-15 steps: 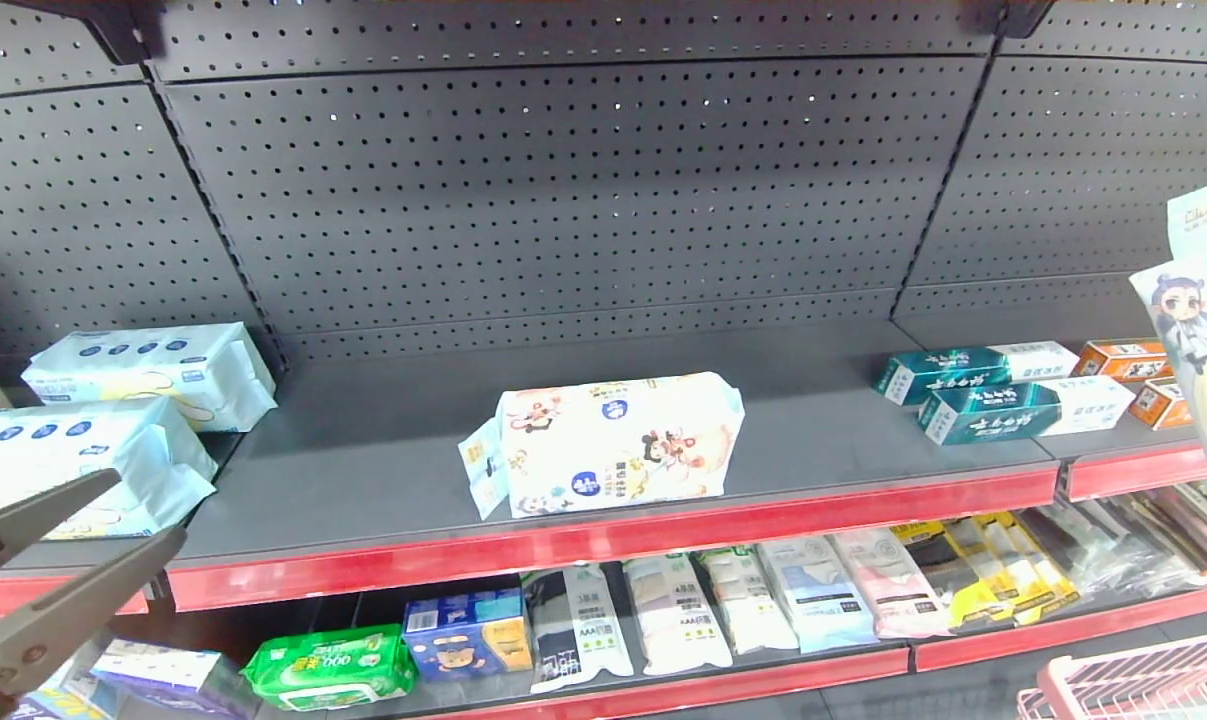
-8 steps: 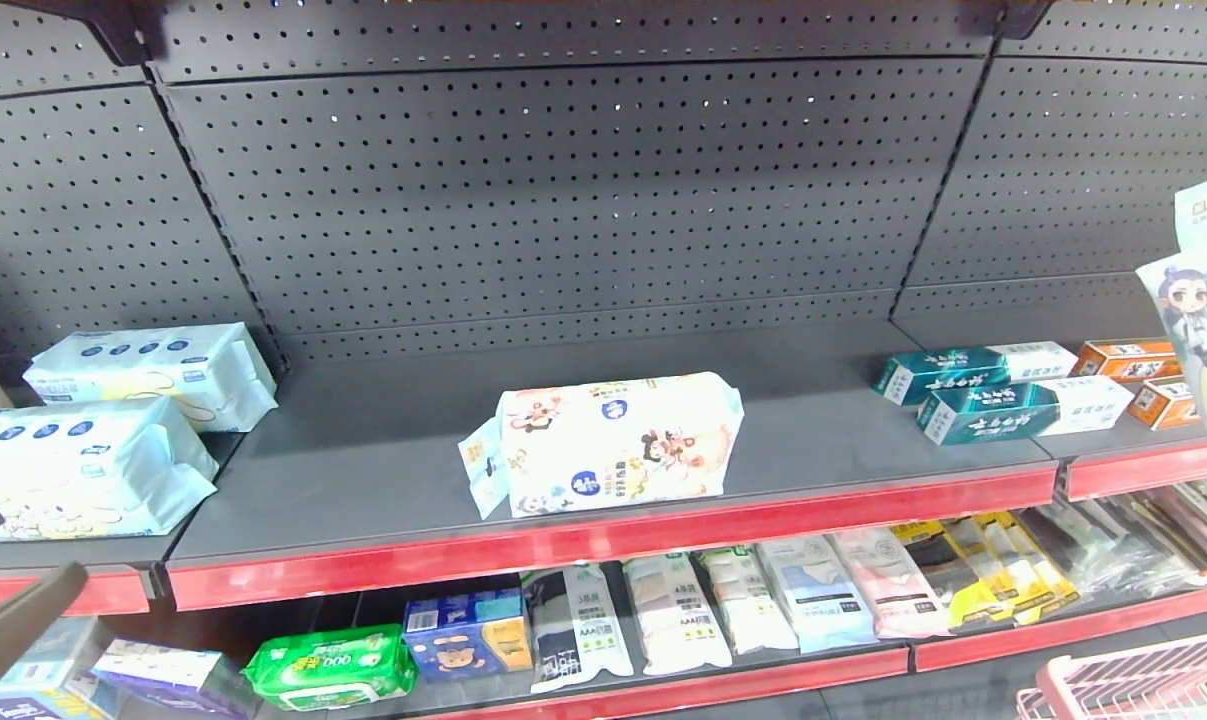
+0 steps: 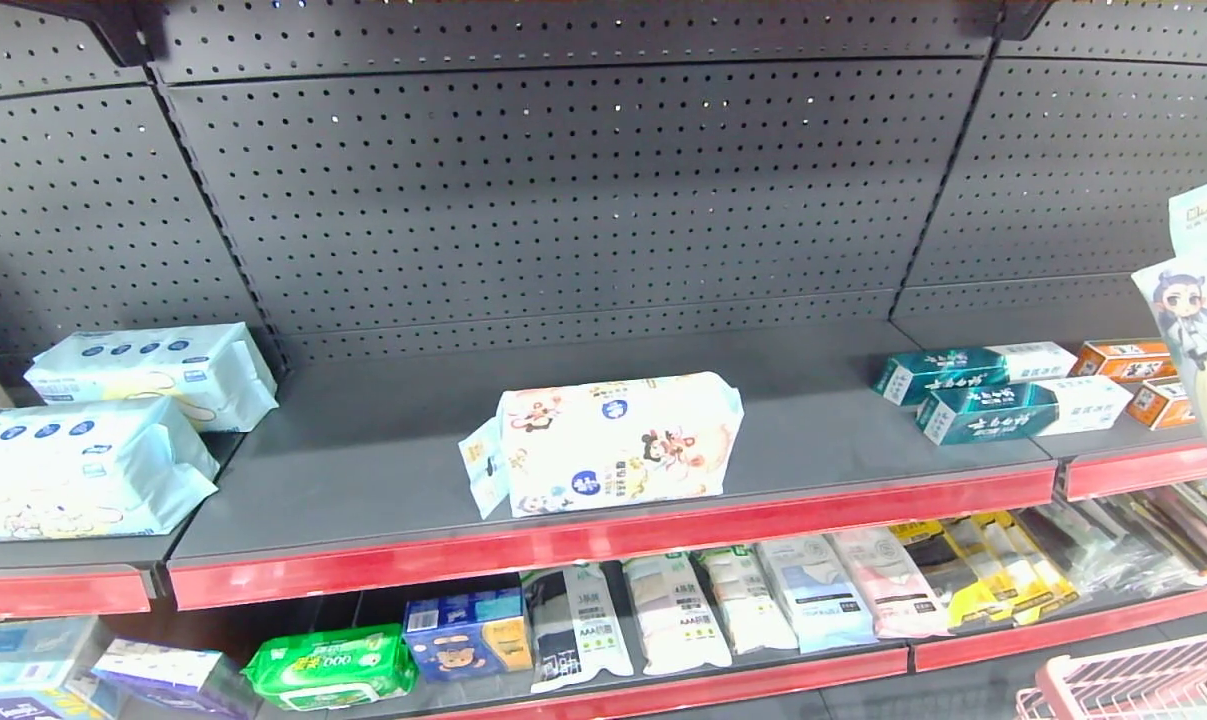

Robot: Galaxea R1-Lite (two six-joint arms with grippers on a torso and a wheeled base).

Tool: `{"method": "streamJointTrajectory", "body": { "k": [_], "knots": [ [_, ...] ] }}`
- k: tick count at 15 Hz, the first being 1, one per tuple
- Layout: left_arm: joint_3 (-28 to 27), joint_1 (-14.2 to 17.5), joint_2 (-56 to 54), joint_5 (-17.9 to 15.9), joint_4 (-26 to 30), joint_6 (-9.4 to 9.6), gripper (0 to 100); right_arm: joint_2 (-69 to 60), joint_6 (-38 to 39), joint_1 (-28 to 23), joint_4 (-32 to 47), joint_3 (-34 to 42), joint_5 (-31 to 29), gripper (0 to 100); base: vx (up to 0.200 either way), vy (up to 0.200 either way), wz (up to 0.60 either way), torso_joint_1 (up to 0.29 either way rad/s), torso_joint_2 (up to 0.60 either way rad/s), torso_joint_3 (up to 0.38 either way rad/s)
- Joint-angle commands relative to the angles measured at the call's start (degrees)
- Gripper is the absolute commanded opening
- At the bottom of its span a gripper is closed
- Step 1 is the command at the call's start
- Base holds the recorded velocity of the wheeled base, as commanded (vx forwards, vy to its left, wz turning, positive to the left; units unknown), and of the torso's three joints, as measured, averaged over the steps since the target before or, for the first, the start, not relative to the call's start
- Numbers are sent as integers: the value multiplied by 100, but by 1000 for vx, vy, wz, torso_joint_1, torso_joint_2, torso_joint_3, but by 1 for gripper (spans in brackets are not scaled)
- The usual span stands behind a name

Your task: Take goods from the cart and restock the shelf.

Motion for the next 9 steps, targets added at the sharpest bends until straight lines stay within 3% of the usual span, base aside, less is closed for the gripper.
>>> {"method": "streamJointTrajectory", "body": {
  "k": [1, 3, 4, 5, 6, 7, 8, 9],
  "knots": [
    [-97, 1316, 36, 252, 25, 78, 100, 92, 3, 3, -27, 0, 3, 0, 0, 0, 0, 0, 0, 0],
    [-89, 2529, 36, 252, 34, 376, 100, 109, 3, 3, -36, 0, 3, 0, 0, 0, 0, 0, 0, 0],
    [-115, 3030, 45, 270, 34, 412, 100, 118, 3, 21, -36, 8, 3, 0, 0, 0, 0, 0, 0, 0],
    [-115, 3030, 45, 270, 34, 412, 100, 118, 3, 21, -36, 8, 3, 0, 0, 0, 0, 0, 0, 0],
    [-185, 2916, -298, -530, 7, -28, 100, 127, 12, 30, -27, 17, 12, 0, 0, 0, 0, 0, 0, 0],
    [-414, 2248, -562, -1426, 25, -907, 100, 136, 21, 30, -27, 17, 12, 0, 0, 0, 0, 0, 0, 0],
    [-678, 1764, -781, -2191, -10, -1838, 100, 145, 21, 39, -27, 17, 12, 0, 0, 0, 0, 0, 0, 0],
    [-871, 1430, -1054, -2753, -10, -2656, 100, 153, 21, 39, -27, 17, 12, 0, 0, 0, 0, 0, 0, 0]
  ]
}}
